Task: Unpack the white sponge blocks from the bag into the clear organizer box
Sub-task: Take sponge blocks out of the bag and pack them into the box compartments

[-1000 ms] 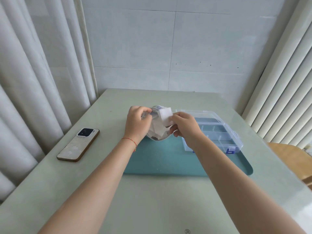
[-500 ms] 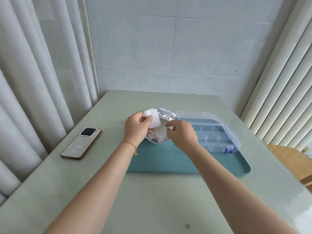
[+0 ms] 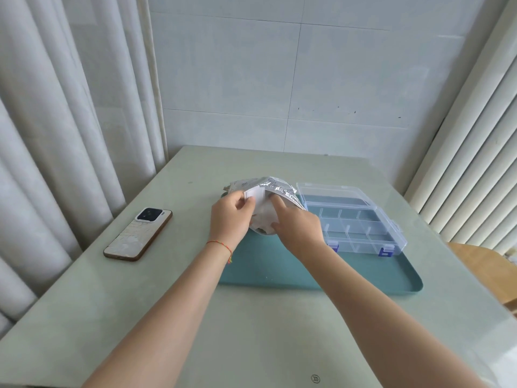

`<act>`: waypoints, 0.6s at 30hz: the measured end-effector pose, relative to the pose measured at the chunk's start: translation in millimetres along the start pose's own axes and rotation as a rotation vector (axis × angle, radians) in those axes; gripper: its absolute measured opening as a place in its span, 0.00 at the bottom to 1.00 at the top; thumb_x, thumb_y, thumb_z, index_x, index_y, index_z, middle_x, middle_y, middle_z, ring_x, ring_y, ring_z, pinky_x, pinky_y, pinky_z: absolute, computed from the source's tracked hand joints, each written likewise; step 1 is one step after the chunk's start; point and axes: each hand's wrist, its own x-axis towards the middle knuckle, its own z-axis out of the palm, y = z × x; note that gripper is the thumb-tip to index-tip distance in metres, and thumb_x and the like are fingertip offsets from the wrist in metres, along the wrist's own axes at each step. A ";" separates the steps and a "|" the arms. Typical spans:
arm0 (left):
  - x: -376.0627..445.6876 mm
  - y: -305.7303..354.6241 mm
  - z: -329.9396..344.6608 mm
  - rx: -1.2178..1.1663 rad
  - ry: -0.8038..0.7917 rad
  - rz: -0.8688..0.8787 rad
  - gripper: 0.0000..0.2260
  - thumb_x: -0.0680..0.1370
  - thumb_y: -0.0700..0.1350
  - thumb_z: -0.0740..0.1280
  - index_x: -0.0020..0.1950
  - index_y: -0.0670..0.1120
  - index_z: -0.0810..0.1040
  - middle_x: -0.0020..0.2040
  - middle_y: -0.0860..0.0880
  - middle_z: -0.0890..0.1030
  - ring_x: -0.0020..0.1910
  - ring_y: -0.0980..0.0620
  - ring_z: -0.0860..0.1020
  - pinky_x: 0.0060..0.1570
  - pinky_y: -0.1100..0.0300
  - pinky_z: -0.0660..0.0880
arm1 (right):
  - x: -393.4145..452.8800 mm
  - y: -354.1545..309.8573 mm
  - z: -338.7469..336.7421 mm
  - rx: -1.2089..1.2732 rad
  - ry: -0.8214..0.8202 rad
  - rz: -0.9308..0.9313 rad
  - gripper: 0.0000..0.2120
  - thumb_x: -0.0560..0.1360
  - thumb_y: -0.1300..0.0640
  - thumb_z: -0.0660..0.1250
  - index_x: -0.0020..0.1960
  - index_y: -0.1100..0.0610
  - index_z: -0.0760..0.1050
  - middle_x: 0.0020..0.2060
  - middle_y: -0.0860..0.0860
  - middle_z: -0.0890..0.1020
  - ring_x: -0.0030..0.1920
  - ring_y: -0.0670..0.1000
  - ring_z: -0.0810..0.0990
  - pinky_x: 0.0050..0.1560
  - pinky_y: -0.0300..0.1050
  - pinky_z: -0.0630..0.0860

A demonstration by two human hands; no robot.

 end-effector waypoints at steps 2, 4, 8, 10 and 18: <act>-2.9 0.2 0.4 0.042 0.016 0.027 0.15 0.74 0.46 0.65 0.32 0.44 0.64 0.25 0.52 0.65 0.29 0.51 0.65 0.36 0.48 0.79 | 1.4 -1.4 2.3 -0.048 0.000 -0.019 0.29 0.79 0.58 0.63 0.74 0.48 0.53 0.43 0.49 0.82 0.35 0.56 0.74 0.28 0.41 0.61; -6.8 2.5 -0.3 0.076 0.030 0.045 0.17 0.74 0.45 0.65 0.30 0.44 0.62 0.25 0.51 0.64 0.29 0.50 0.64 0.31 0.54 0.72 | 2.8 -2.2 1.7 -0.091 -0.001 -0.022 0.26 0.77 0.61 0.63 0.71 0.50 0.57 0.40 0.49 0.80 0.35 0.56 0.72 0.29 0.42 0.62; -12.0 0.8 -5.9 0.081 0.049 0.003 0.16 0.74 0.43 0.65 0.30 0.44 0.62 0.25 0.50 0.63 0.28 0.50 0.61 0.29 0.56 0.61 | 2.2 -0.3 -1.6 -0.158 0.047 -0.038 0.15 0.77 0.63 0.62 0.61 0.53 0.64 0.31 0.47 0.68 0.33 0.57 0.70 0.26 0.42 0.56; -14.2 -1.9 -8.3 0.056 0.035 -0.031 0.14 0.72 0.46 0.64 0.31 0.42 0.65 0.26 0.45 0.67 0.30 0.42 0.70 0.29 0.52 0.68 | -0.1 1.4 -3.0 -0.156 0.068 -0.039 0.11 0.77 0.62 0.62 0.56 0.53 0.64 0.29 0.48 0.65 0.32 0.58 0.69 0.26 0.42 0.54; -26.4 -3.5 -4.4 -0.058 0.017 -0.128 0.11 0.74 0.43 0.63 0.40 0.34 0.76 0.38 0.35 0.78 0.34 0.43 0.82 0.27 0.54 0.79 | -20.4 15.9 -18.0 0.460 0.148 0.103 0.04 0.76 0.55 0.66 0.47 0.56 0.76 0.45 0.48 0.69 0.42 0.52 0.71 0.35 0.43 0.67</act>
